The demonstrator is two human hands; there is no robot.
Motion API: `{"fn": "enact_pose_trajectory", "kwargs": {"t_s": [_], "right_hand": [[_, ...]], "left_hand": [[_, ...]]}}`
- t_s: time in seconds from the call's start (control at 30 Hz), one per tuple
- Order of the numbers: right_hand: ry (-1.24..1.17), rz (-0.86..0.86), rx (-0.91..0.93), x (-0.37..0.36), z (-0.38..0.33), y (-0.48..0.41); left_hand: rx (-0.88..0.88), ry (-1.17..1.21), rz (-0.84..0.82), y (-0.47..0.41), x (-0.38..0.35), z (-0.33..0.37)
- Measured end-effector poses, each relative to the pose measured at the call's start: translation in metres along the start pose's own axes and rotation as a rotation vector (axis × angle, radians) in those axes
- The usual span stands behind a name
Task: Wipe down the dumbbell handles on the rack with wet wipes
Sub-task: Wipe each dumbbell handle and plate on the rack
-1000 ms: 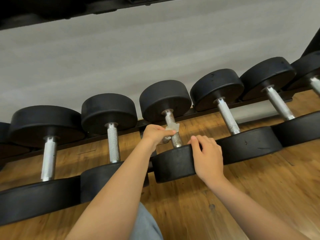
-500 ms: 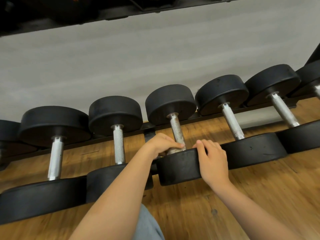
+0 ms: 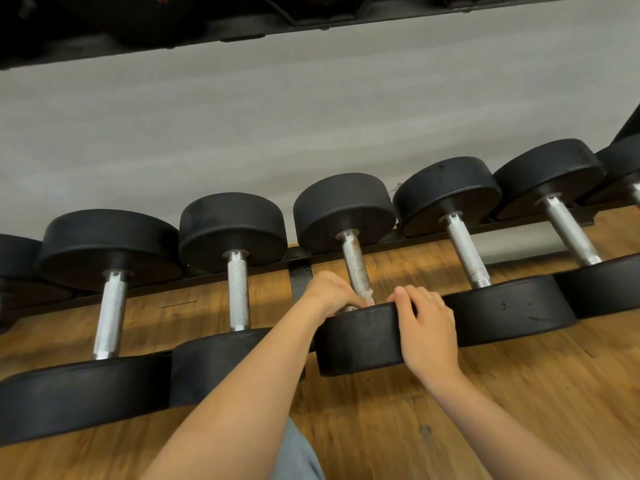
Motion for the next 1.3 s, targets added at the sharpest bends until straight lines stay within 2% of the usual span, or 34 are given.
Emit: {"fn": "enact_pose_trajectory", "kwargs": {"t_s": [0.13, 0.4, 0.53, 0.63, 0.77, 0.9, 1.17, 1.23, 1.3], "right_hand": [[0.001, 0.0, 0.002, 0.001, 0.0, 0.0], [-0.037, 0.016, 0.005, 0.001, -0.002, -0.001], [-0.044, 0.016, 0.005, 0.001, 0.0, -0.001], [-0.042, 0.028, 0.012, 0.0, 0.002, 0.0], [-0.041, 0.049, 0.02, 0.0, 0.002, 0.0], [-0.056, 0.054, 0.02, 0.001, -0.002, 0.002], [0.009, 0.023, 0.003, 0.005, -0.005, 0.002], [0.027, -0.013, 0.012, 0.006, -0.006, 0.001], [-0.058, -0.041, -0.003, 0.011, -0.012, -0.003]], "left_hand": [[-0.009, 0.233, 0.145, -0.003, 0.0, -0.001], [0.01, 0.485, 0.416, -0.025, 0.006, 0.009], [0.006, 0.704, 0.568, -0.034, 0.008, 0.016], [0.034, 0.817, 0.579, -0.038, 0.004, 0.018], [0.093, 0.935, 0.472, -0.04, 0.004, 0.017], [0.066, 0.773, 0.391, -0.036, 0.01, 0.009], [-0.094, 0.038, 0.157, 0.015, 0.0, 0.008], [-0.161, 0.002, 0.165, 0.026, 0.004, 0.013], [-0.229, 0.172, 0.173, 0.037, 0.015, 0.022]]}}
Point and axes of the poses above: each hand's wrist, its own y-axis away from the middle knuckle, its own x-axis out of the back of the hand, z = x × y, the point moved 3 cm from there along -y, towards the middle knuckle, and after that the axes turned 4 degrees about -x, right-handed, at the moved point
